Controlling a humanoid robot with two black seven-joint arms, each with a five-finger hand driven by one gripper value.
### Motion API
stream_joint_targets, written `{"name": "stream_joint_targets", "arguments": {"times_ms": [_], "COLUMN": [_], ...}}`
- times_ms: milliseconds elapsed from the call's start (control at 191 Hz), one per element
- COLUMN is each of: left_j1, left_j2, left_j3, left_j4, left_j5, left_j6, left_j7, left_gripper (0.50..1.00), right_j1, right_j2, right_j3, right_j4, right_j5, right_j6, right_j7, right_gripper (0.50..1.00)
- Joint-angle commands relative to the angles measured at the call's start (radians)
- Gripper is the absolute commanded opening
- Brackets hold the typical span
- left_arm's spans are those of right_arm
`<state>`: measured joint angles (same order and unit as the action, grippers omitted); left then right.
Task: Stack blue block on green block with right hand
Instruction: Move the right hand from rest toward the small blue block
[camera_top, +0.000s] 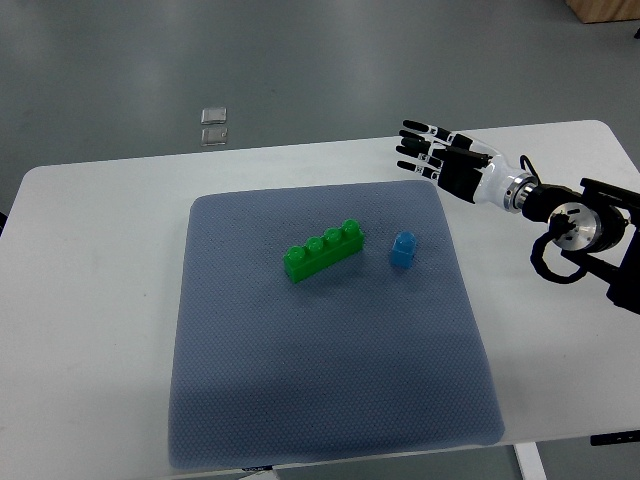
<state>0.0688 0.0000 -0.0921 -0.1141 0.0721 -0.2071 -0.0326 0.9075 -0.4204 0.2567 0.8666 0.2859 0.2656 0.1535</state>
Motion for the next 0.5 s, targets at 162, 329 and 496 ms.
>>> {"name": "stream_joint_targets", "arguments": {"times_ms": [162,329,496], "left_j1": [0.009,0.003,-0.006], "left_j2": [0.0,0.0,0.0], "left_j3": [-0.009,-0.008,-0.003], "left_j4": [0.001,-0.007,-0.001], "left_j5": [-0.002,0.0,0.0], "left_j6": [0.0,0.0,0.0], "left_j7": [-0.006,-0.004,-0.004], "left_gripper": [1.0,1.0,1.0], "right_j1": [0.001,0.001,0.002], "right_j2": [-0.008,-0.018,-0.025], "right_j3": [0.003,0.003,0.004], "right_j4": [0.0,0.0,-0.003], "right_j5": [-0.001,-0.004,-0.042], "right_j6": [0.003,0.004,0.004], "right_j7": [0.004,0.009,0.014], "right_gripper": [0.915,0.915,0.915]}}
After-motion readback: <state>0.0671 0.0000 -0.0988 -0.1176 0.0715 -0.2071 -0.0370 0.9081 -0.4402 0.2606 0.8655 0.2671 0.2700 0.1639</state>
